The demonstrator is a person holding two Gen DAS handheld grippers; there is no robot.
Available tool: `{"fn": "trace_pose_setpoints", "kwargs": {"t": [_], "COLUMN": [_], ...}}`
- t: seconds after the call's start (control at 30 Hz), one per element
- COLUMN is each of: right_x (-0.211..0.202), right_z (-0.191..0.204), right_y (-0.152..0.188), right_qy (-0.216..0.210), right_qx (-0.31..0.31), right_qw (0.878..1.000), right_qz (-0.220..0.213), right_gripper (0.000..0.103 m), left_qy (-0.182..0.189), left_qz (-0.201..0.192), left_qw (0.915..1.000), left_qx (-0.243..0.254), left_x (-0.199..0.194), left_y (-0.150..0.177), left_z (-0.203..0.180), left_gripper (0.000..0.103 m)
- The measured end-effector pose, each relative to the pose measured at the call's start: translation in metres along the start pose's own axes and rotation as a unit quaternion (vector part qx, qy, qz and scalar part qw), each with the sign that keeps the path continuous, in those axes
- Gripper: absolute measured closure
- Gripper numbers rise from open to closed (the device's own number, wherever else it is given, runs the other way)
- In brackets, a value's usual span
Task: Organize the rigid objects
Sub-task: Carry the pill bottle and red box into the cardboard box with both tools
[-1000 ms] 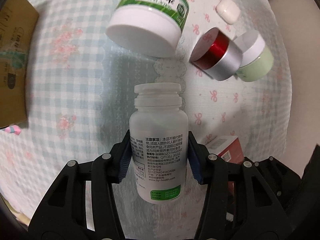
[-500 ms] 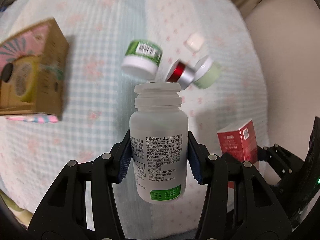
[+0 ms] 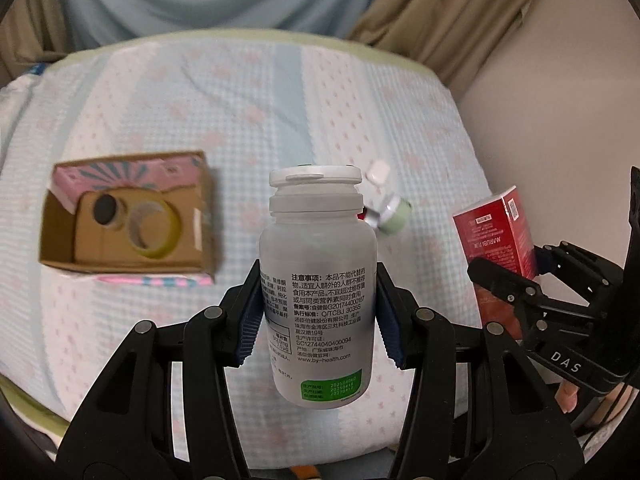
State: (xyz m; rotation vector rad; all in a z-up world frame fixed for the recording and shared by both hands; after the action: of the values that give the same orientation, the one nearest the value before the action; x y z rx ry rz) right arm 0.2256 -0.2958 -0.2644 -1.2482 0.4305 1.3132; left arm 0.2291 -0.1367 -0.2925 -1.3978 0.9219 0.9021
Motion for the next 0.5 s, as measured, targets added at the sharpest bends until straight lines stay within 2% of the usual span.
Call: {"fn": "trace_pose_setpoints", "kwargs": {"t": [0.27, 0.5], "right_x": [0.02, 0.084], "right_z": [0.081, 0.153], "right_y": [-0.054, -0.098], "right_qy": [-0.012, -0.024], "right_qx": [-0.01, 0.019], "right_qw": [1.0, 0.999], "right_qz": [-0.026, -0.025], "right_gripper": [0.065, 0.065], "left_qy": [0.011, 0.016], "left_qz": [-0.017, -0.007], "left_qw": [0.9997, 0.9998], "left_qx": [-0.015, -0.01], "left_x": [-0.015, -0.002], "left_y": [-0.024, -0.042], "left_z": [0.086, 0.184], "left_gripper": [0.056, 0.056]}}
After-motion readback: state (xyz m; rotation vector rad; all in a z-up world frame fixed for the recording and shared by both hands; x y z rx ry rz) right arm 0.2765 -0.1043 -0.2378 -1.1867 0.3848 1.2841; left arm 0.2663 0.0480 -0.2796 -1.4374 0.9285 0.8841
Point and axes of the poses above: each gripper's, at about its wrist camera, not at the fingertips, and x roughly the way its jaws point, z to its left, y to its underside, the point moved 9 cm from there along x, roughly the way its jaws point, and after that the axes turned 15 degrees about -y, right-handed, at the moved point
